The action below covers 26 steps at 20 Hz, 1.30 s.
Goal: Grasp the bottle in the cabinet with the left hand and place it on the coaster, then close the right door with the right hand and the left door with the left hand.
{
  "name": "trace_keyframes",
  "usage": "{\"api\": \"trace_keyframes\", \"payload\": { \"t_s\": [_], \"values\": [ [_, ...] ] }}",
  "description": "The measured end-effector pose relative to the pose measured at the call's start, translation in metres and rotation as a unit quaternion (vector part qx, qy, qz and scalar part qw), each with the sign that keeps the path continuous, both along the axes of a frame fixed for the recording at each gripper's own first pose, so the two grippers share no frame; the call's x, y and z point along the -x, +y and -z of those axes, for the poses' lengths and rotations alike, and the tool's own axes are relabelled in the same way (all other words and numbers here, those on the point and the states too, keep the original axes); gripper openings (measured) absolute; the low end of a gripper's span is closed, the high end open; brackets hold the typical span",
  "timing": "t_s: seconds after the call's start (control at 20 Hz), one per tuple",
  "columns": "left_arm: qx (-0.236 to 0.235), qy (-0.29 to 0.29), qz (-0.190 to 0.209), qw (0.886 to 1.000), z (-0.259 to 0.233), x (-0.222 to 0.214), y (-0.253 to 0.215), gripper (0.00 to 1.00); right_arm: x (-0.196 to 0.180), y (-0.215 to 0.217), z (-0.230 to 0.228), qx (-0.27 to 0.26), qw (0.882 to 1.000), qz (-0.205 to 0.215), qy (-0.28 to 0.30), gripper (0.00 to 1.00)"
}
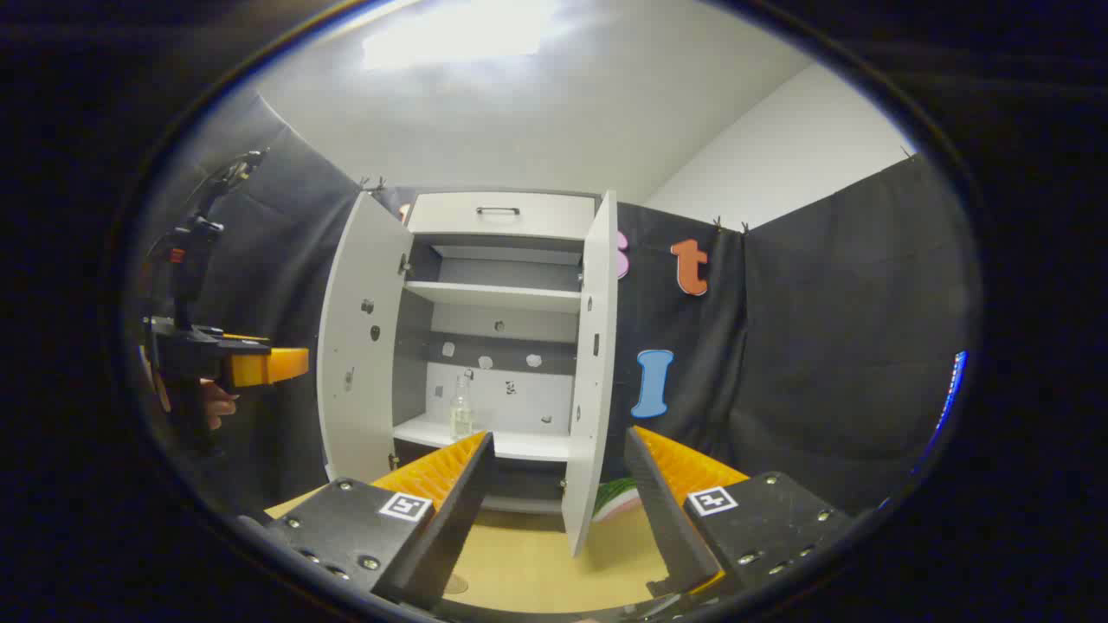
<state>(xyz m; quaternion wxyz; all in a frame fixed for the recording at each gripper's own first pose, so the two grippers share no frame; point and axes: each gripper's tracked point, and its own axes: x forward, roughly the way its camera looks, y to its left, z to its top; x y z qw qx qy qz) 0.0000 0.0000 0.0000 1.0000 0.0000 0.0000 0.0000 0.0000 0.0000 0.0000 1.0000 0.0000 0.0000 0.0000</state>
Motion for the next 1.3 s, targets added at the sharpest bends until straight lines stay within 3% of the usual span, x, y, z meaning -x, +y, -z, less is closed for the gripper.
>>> {"api": "trace_keyframes", "payload": {
  "t_s": [0.1,0.15,0.2,0.35,0.4,0.55,0.6,0.85,0.9,0.95,1.05,1.3],
  "values": [
    [0.002,0.011,0.004,1.000,0.004,-0.005,-0.004,0.96,-0.007,0.001,-0.003,0.003,1.000,-0.003,-0.004,0.88],
    [0.007,0.009,0.008,1.000,0.002,-0.009,-0.005,0.96,-0.013,0.002,-0.006,0.000,1.000,-0.005,-0.008,0.92],
    [0.011,0.005,0.013,1.000,0.000,-0.015,-0.008,0.93,-0.018,0.003,-0.007,-0.004,1.000,-0.007,-0.009,0.88],
    [0.017,0.009,0.023,1.000,0.003,-0.029,-0.011,0.96,-0.033,0.003,-0.006,-0.021,1.000,-0.008,0.000,0.92],
    [0.021,0.009,0.021,1.000,0.005,-0.036,-0.011,0.96,-0.040,0.001,-0.004,-0.024,1.000,-0.006,0.004,0.88],
    [0.013,0.038,0.023,0.999,0.022,-0.061,-0.015,0.96,-0.059,-0.007,0.005,-0.007,1.000,0.008,0.011,0.88],
    [0.010,0.041,0.027,0.999,0.025,-0.068,-0.018,0.96,-0.064,-0.010,0.007,0.002,1.000,0.012,0.013,0.92],
    [0.006,0.045,0.025,0.999,0.041,-0.099,-0.019,0.96,-0.084,-0.002,0.016,0.008,1.000,0.004,0.011,0.92],
    [0.011,0.046,0.025,0.999,0.045,-0.105,-0.018,0.96,-0.088,0.000,0.017,0.003,1.000,0.004,0.015,0.88],
    [0.014,0.049,0.026,0.998,0.050,-0.113,-0.019,0.96,-0.091,0.002,0.017,0.003,1.000,0.003,0.016,0.92],
    [0.013,0.061,0.026,0.998,0.062,-0.131,-0.019,0.96,-0.096,0.001,0.016,0.008,1.000,0.006,0.014,0.88],
    [0.013,0.065,0.033,0.997,0.081,-0.195,-0.022,0.97,-0.104,0.007,0.008,-0.011,1.000,0.013,-0.003,0.92]
  ]
}}
